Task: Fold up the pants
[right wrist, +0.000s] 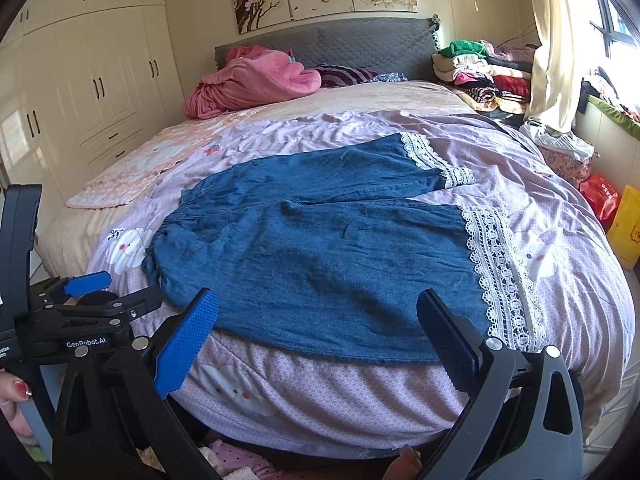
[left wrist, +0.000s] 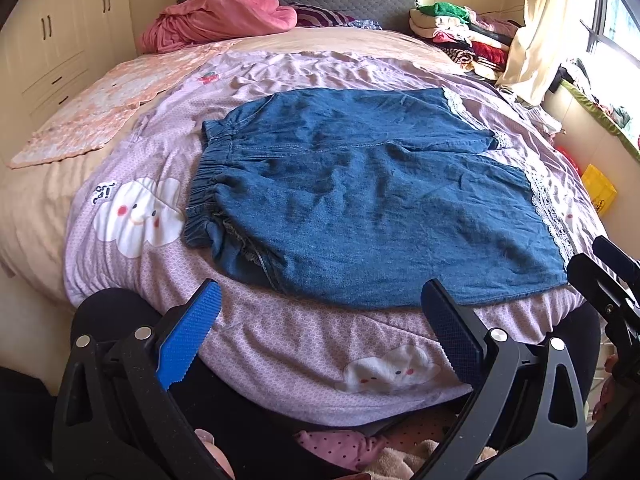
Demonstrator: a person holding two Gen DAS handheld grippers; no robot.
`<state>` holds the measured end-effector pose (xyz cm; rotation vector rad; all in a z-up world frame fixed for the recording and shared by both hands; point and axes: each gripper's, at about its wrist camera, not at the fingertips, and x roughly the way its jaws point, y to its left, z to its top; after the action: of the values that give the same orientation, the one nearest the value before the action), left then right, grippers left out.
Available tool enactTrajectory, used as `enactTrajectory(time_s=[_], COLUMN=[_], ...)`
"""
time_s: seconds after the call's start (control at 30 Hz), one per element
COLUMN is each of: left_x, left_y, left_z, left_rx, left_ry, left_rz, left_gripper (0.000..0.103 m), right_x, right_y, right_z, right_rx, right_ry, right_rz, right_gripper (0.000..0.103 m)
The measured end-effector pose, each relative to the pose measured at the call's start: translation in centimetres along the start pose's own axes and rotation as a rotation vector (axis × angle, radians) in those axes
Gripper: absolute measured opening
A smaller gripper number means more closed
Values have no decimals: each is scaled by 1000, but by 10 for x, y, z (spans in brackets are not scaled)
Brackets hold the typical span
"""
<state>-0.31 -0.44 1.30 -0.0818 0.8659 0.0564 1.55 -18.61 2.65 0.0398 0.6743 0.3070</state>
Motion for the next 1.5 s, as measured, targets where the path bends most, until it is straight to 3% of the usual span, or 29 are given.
enactTrajectory(time_s=[1.13,1.5], left_x=[0,6], left_y=[1,5], left_z=[1,9], left_rx=[-1,-11], left_ry=[-3,-2], left_rz=[1,-3], left_gripper=[94,94], right_x=[4,24], right_y=[2,9], right_z=[0,12], right_rx=[1,-22], right_ry=[9,41], right_rz=[3,37], right_gripper=[99,99])
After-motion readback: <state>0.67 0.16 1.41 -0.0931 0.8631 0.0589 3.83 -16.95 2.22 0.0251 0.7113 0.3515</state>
